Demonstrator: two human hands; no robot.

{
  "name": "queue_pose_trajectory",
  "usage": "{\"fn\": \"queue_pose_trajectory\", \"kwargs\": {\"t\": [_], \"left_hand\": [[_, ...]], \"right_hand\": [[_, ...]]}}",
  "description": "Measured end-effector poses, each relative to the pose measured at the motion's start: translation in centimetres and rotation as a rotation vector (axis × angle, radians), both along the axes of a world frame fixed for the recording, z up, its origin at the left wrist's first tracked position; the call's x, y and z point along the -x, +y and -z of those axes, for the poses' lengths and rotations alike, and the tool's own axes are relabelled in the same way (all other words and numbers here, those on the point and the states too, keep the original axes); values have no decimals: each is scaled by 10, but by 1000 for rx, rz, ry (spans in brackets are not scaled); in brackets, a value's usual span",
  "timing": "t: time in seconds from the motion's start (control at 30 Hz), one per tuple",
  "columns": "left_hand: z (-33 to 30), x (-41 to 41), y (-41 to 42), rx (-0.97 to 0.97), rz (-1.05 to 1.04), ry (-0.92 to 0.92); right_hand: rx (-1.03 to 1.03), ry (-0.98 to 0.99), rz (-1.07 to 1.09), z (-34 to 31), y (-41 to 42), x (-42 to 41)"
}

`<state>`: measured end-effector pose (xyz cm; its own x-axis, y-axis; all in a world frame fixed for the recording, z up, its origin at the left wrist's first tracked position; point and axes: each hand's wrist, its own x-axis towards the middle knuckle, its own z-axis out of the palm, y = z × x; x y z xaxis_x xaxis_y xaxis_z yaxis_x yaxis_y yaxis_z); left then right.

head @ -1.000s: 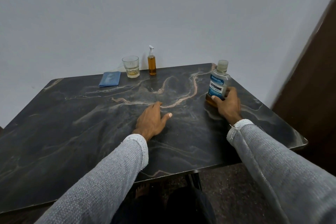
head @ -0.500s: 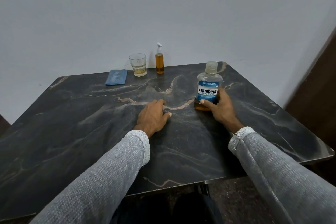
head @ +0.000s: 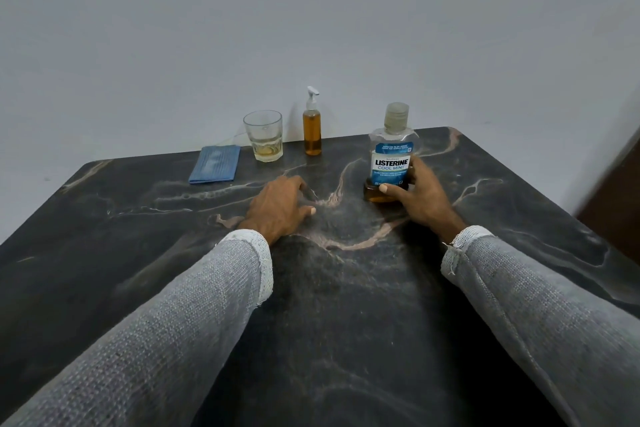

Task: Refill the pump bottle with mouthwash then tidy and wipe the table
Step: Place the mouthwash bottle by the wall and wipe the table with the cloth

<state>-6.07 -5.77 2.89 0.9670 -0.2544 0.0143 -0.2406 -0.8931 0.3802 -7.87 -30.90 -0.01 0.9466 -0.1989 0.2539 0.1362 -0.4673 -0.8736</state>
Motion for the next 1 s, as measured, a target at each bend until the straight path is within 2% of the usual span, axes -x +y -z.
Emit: {"fn": "queue_pose_trajectory", "kwargs": {"t": [0.27, 0.43, 0.63, 1.0], "left_hand": [[-1, -71, -5, -30, 70, 40], [1, -96, -7, -29, 104, 134], [-5, -110, -11, -134, 153, 181], [-9, -114, -16, -154, 144, 238]], "right_hand": [[76, -59, -24, 6, 2, -86], [84, -64, -51, 6, -1, -128], [68, -35, -71, 6, -9, -162], [84, -9, -107, 6, -11, -190]]}}
